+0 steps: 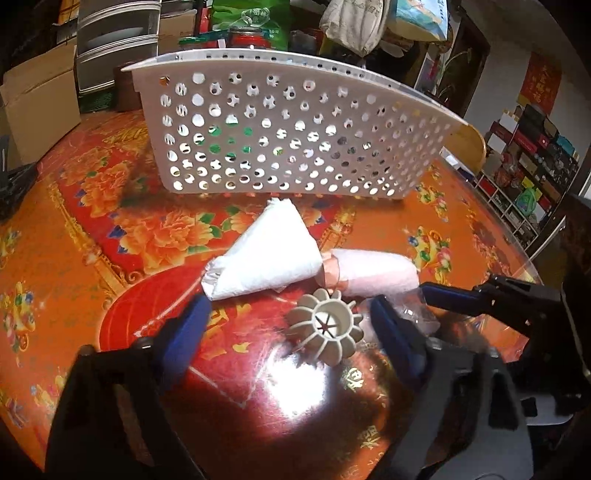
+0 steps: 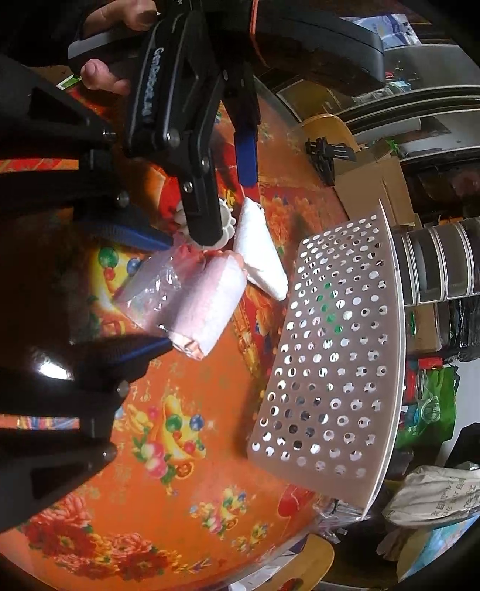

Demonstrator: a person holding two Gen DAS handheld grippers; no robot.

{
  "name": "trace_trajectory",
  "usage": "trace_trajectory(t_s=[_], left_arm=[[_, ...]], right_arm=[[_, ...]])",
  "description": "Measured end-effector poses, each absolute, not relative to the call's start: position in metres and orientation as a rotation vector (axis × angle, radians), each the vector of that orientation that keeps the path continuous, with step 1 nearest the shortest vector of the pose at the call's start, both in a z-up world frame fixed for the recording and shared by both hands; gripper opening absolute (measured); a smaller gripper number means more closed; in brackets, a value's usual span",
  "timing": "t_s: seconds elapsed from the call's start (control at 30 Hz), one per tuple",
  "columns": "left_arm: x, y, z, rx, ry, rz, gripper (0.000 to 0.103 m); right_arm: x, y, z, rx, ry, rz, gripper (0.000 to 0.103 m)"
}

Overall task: Organize soft objects
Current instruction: 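Close the left tool on the white ridged cup while the right tool grasps the clear plastic bag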

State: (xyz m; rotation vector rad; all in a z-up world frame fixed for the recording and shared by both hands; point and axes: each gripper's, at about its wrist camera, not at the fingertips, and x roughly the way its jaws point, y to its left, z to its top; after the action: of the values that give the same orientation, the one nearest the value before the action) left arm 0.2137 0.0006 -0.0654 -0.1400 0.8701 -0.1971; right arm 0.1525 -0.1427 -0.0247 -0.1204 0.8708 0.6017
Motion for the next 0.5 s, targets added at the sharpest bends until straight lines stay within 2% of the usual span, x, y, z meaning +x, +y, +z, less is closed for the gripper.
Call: trace_trajectory(t_s=[0.1,0.17,0.2,0.5], left_arm=[[0.212,-0.003,-0.066,-0.142,0.87,-0.229,0.063],[0.209,-0.007,-0.065,-0.133,0.86,-0.245,0.043],[0.208,-0.008,-0.064,-0.135,0.856,-0.256,0.041],[0.194,0.01,-0.046,-0.132,0.789,-0.22,0.04]], right_arm=[[0.152,-0.142,-0.025,-0.121,0.87,0.601,0.048],[0.152,-0.143,-0.025,-0.118,0.871,0.603,0.048],[0.152,-0.143,-0.025,-0.115,0.871,0.604,0.048],[0.148,-0.147,-0.021,-0.1,0.839,0.605,0.048]])
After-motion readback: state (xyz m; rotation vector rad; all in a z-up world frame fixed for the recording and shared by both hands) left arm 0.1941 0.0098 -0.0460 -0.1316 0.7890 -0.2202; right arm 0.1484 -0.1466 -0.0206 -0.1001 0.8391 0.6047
